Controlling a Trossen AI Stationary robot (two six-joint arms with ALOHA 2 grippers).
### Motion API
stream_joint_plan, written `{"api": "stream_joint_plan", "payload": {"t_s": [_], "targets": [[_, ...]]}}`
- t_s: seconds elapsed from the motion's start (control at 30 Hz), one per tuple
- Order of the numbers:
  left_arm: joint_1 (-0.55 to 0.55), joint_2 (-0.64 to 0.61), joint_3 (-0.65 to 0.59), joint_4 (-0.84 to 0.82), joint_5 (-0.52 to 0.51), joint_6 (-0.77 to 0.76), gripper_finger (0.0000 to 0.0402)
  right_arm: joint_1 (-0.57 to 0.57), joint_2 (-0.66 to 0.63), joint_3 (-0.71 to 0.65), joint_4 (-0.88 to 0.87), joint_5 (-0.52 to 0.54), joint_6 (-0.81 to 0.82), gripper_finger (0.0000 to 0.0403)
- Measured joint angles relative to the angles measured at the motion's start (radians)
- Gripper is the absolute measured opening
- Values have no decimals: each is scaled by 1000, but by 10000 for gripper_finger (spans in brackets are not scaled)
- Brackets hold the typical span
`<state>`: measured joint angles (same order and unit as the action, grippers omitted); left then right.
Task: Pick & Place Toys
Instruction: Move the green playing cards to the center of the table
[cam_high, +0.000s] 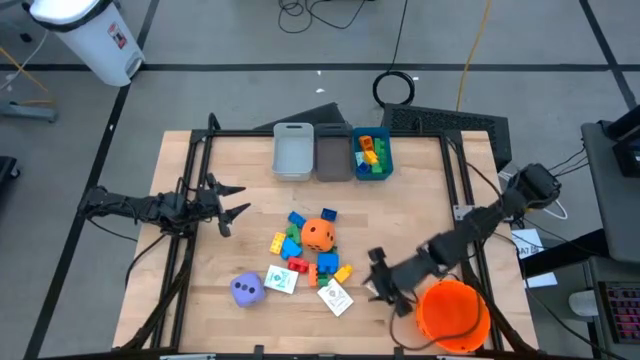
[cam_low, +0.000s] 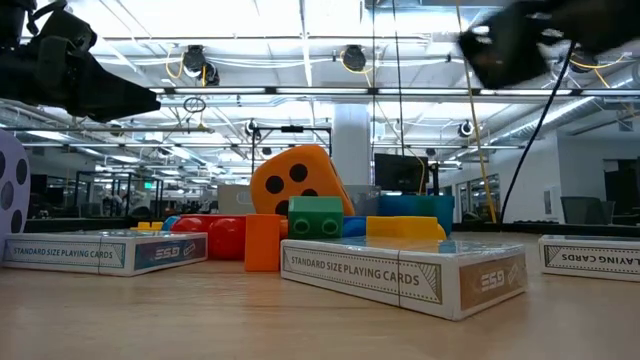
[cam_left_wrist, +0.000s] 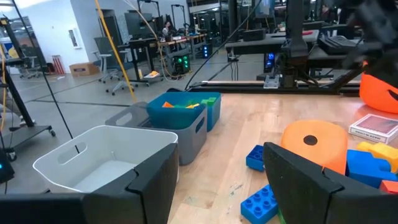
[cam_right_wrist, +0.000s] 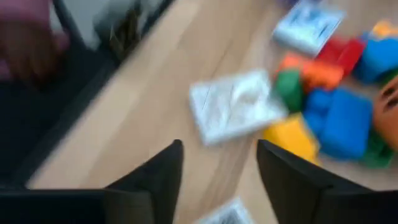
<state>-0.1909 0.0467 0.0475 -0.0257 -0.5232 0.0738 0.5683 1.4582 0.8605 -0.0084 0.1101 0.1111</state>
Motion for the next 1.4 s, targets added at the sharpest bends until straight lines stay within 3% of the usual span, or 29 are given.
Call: {"api": "stream_joint_plan", "payload": {"t_s": [0.13,0.23,0.3,0.53,0.87,1.03,1.4], "targets": [[0,0,0,1,0,0,241,69,2,-68,-16,104,-4,111],[0,0,0,0,0,0,241,56,2,-102,-11,53,-17,37],[0,0,0,1,0,0,241,24,2,-120,-12,5,-11,10],[0,0,0,1,0,0,241,-42,2,-140,-29,-14,-15,3],[0,0,0,0,0,0,241,-103,76,-141,-21,-182,-44,1],[0,0,0,0,0,0,241,-142,106,-139,-7,-186,-45,1],[0,0,0,0,0,0,241,-244,108,-141,-13,238,-113,1]]}}
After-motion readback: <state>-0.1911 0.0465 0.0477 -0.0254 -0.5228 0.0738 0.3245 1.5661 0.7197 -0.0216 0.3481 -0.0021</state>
